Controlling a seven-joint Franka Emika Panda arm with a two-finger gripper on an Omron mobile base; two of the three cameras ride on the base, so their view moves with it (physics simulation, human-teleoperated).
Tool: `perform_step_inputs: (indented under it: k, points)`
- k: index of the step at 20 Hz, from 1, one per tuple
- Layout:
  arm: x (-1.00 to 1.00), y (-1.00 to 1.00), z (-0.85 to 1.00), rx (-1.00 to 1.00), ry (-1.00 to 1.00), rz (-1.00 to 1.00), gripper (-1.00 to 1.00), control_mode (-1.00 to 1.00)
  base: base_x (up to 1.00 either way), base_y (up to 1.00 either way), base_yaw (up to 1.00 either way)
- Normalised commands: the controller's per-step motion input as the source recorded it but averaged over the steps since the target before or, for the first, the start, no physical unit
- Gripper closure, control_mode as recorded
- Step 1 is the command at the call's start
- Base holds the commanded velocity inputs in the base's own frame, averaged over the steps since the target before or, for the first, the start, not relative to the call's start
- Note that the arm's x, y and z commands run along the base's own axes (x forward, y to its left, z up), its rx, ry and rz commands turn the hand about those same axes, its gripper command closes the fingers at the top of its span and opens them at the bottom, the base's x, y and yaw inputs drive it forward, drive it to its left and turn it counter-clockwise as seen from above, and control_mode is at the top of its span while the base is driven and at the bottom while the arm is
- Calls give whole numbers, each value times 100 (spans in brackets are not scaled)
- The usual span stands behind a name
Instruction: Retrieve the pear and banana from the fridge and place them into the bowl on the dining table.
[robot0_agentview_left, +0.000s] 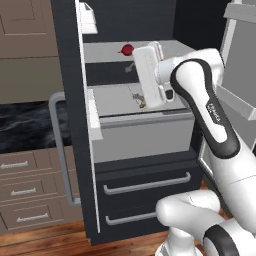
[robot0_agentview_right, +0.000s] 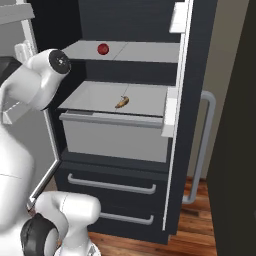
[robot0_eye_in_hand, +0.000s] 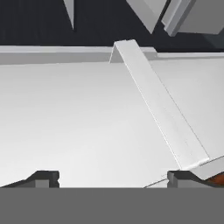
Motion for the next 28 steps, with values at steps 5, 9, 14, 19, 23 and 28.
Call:
perform_step_inputs:
  k: [5,9,14,19,23,28]
  points:
    - [-28,-100,-20,-17,0,1,-100,-100,0,0,0]
    - [-33,-97,-28,-27,-2,7,-100,-100,0,0,0]
    - [-31,-80,-39,-37,-12,11,-100,-100,0,0,0]
    - [-15,-33,-19,-42,-14,13,-100,-100,0,0,0]
    - [-23,-18,-6,-35,-23,14,-100,-100,0,0,0]
    - [-46,-18,0,-13,-14,11,-100,-100,0,0,0]
